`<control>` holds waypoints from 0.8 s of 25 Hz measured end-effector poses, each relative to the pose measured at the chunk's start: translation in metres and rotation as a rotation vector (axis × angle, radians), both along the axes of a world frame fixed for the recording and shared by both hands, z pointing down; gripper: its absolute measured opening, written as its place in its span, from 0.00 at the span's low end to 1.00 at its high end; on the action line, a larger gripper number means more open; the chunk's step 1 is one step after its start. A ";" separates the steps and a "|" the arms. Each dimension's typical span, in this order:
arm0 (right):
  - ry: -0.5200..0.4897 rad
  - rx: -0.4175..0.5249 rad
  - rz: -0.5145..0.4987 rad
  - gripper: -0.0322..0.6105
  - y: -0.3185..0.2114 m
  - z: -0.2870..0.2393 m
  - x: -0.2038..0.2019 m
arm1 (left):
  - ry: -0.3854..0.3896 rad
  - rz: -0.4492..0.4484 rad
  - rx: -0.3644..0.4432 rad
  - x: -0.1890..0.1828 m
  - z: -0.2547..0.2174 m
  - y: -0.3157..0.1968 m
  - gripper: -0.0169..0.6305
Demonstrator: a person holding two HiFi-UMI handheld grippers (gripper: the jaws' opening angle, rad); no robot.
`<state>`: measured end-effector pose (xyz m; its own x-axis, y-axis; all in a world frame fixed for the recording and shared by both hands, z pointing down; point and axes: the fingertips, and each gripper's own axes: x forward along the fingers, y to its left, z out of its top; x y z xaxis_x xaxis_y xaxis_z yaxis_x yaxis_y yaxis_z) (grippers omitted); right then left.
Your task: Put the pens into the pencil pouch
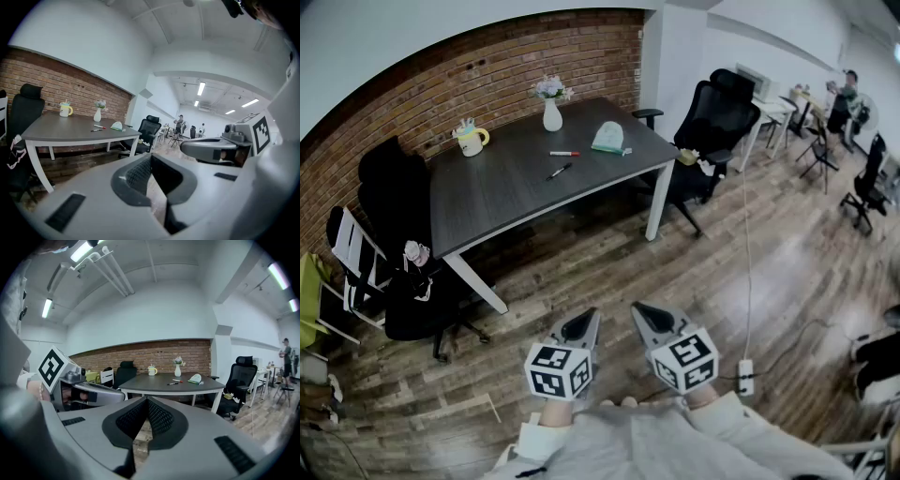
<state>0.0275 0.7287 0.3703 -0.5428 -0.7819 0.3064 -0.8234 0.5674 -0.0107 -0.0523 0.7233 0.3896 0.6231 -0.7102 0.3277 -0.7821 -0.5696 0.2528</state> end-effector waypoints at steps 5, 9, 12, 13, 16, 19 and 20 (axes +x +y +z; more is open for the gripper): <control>0.014 0.009 -0.022 0.06 -0.001 -0.001 -0.002 | -0.001 0.018 0.005 0.007 -0.001 -0.004 0.03; 0.022 -0.014 -0.042 0.06 0.003 0.004 -0.004 | -0.009 0.031 0.004 0.016 0.002 -0.005 0.03; 0.024 -0.021 -0.045 0.06 0.006 0.008 0.000 | 0.000 0.064 -0.005 0.025 0.006 -0.002 0.03; 0.025 -0.022 -0.049 0.06 0.006 0.010 0.000 | 0.020 0.090 -0.012 0.030 0.006 0.001 0.03; -0.010 -0.031 -0.060 0.06 0.010 0.012 0.003 | 0.097 0.138 -0.003 0.040 0.002 0.007 0.03; -0.095 -0.013 -0.027 0.06 0.005 0.003 0.019 | 0.101 0.082 0.060 0.041 -0.006 0.000 0.03; -0.115 0.003 -0.012 0.06 0.002 0.000 0.026 | 0.080 0.058 0.076 0.040 -0.007 -0.004 0.03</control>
